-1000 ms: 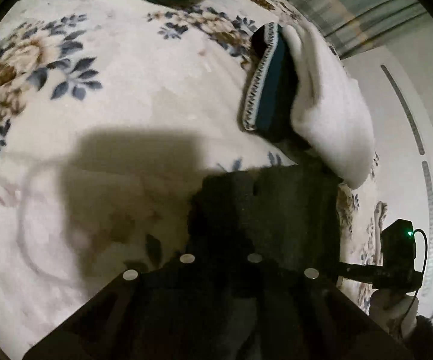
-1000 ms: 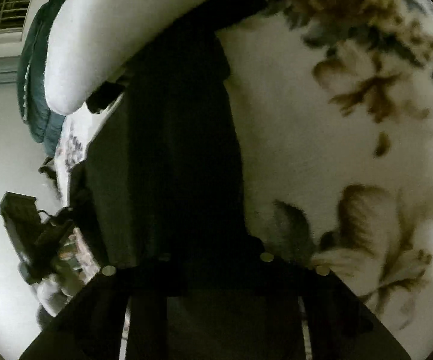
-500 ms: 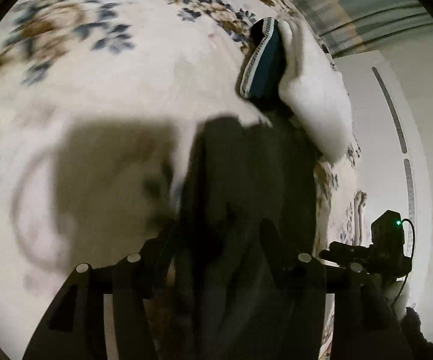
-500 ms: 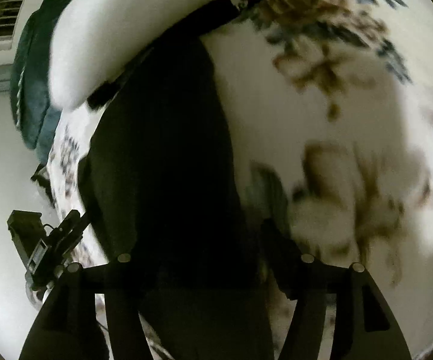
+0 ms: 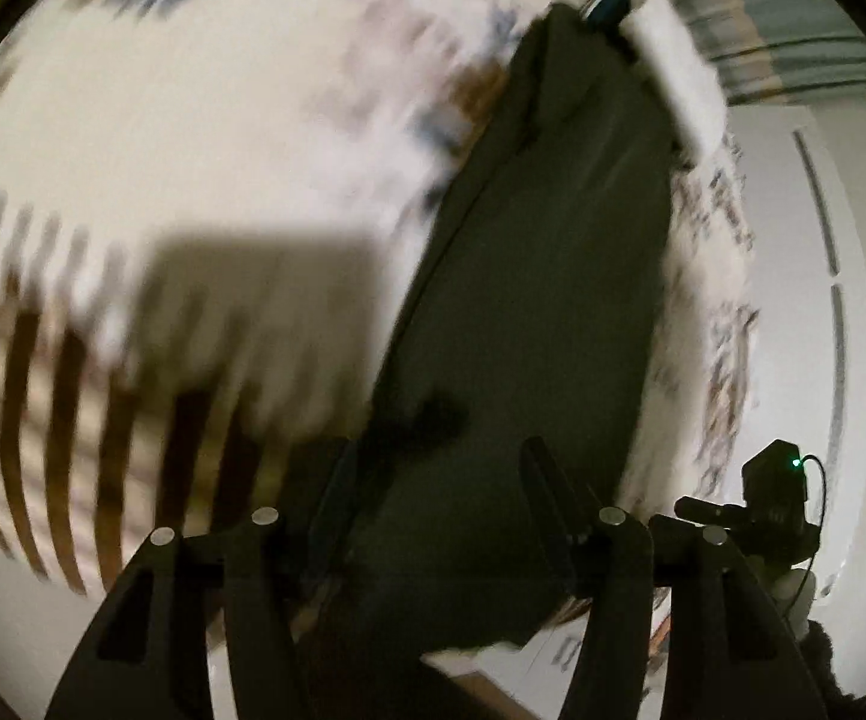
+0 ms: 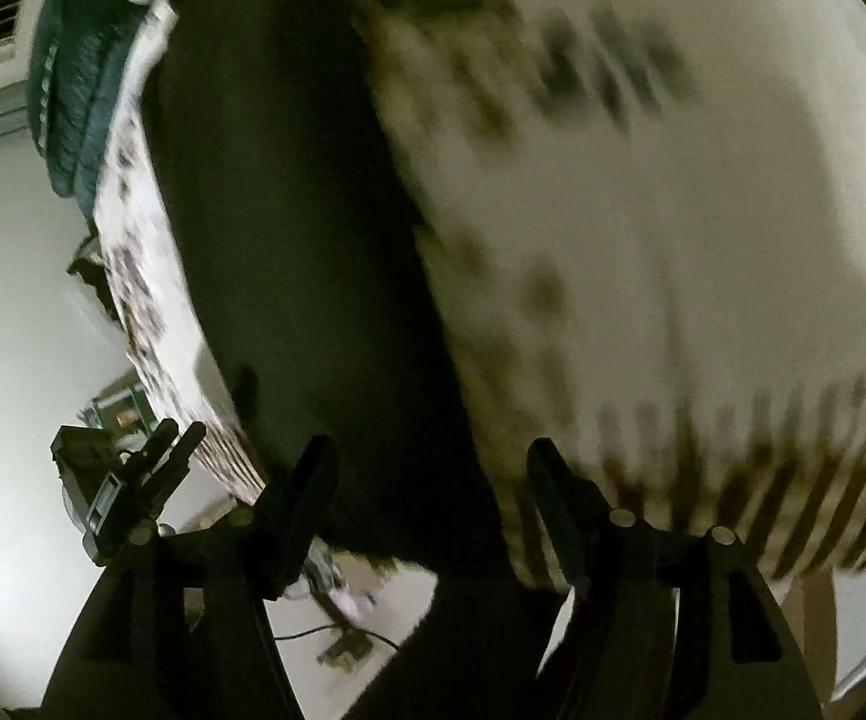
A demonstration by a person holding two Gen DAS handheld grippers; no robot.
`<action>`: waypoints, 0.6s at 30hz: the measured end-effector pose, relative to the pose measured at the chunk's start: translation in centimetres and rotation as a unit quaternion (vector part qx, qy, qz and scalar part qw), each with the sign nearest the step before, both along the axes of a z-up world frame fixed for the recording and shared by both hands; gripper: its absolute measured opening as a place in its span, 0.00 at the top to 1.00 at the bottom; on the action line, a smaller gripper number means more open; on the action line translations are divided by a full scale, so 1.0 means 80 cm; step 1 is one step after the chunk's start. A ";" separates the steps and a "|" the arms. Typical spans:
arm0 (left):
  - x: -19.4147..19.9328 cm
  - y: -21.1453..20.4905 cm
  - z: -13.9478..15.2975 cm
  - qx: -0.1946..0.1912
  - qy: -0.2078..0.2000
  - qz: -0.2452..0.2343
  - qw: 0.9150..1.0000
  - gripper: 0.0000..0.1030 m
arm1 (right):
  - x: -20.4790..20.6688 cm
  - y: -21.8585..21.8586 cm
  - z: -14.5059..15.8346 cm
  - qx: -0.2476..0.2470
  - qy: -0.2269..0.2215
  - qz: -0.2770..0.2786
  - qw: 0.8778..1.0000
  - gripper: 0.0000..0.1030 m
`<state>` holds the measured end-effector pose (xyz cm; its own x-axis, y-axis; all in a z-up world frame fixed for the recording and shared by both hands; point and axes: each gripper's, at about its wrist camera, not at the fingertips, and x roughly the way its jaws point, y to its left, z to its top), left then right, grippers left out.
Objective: Fold small clothes
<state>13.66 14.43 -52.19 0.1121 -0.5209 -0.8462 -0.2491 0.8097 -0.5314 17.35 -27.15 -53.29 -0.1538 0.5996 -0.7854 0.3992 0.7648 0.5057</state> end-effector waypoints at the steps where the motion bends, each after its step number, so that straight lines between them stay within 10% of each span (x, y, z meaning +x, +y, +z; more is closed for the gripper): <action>1: -0.014 -0.004 -0.011 0.002 0.006 -0.005 1.000 0.47 | -0.022 0.001 -0.009 0.002 0.004 0.003 1.000 0.34; 6: -0.058 -0.027 -0.068 -0.017 0.040 -0.025 0.999 0.47 | -0.105 0.039 -0.069 0.027 0.020 0.008 0.999 0.34; 18: -0.081 -0.057 -0.066 -0.058 0.016 -0.050 0.997 0.51 | -0.129 0.131 -0.129 0.074 0.012 -0.005 0.997 0.31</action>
